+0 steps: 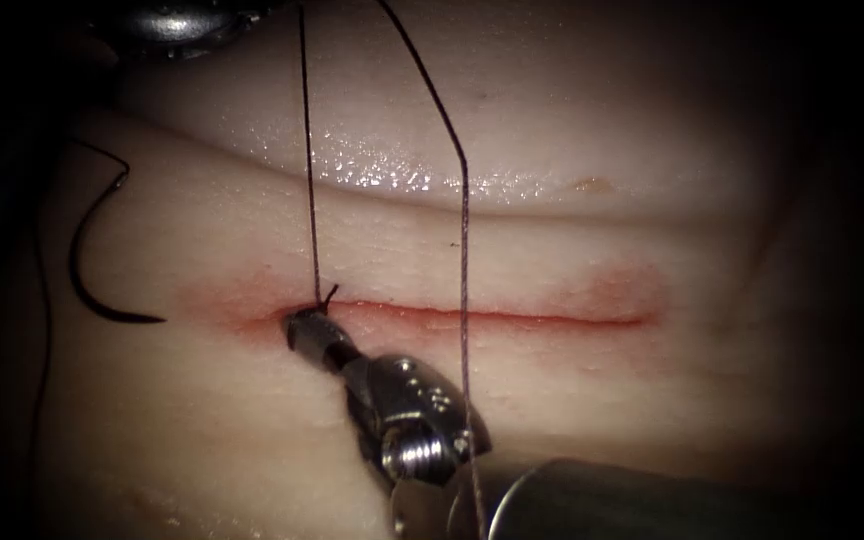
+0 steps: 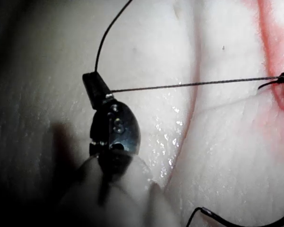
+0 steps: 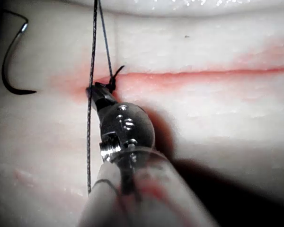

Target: Wound Closure

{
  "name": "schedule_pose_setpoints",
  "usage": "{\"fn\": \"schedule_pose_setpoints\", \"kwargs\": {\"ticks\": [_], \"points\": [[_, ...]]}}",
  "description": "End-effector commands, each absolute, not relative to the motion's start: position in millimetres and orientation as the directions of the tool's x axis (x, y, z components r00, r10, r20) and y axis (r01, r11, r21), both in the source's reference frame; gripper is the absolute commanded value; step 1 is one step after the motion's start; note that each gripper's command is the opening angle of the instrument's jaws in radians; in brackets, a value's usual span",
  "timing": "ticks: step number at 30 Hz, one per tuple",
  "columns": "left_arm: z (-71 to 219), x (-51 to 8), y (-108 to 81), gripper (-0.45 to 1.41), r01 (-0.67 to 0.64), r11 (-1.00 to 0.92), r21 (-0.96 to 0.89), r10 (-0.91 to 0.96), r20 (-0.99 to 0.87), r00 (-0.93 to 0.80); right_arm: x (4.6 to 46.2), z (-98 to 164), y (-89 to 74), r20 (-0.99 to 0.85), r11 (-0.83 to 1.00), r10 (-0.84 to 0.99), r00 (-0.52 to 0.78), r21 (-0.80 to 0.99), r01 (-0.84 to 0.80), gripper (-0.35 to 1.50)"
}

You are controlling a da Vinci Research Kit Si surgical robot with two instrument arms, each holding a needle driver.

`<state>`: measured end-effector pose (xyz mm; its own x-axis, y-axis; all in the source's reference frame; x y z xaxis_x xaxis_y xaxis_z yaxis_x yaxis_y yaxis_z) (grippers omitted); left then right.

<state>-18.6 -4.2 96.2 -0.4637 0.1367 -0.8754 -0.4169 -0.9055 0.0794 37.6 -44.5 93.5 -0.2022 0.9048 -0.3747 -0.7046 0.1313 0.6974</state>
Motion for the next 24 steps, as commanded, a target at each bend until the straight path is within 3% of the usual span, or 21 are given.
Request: {"fn": "schedule_pose_setpoints", "kwargs": {"ticks": [1, 7, 24], "points": [[97.0, -19.3, -4.0, -0.45, -0.413, -0.905, 0.101, 0.122, -0.870, -0.478, 38.1, 94.1, -45.3, -0.372, 0.132, 0.907, -0.198, 0.697, -0.704, -0.35], [97.7, -21.0, -2.1, -0.45, -0.393, -0.885, 0.250, 0.035, -0.805, -0.592, 37.6, 94.0, -45.6, -0.371, 0.137, 0.908, -0.194, 0.700, -0.701, -0.35], [98.4, -21.8, 1.4, -0.45, -0.364, -0.839, 0.403, 0.009, -0.659, -0.752, 38.1, 93.6, -46.6, -0.376, 0.143, 0.907, -0.191, 0.701, -0.699, -0.35]]}}
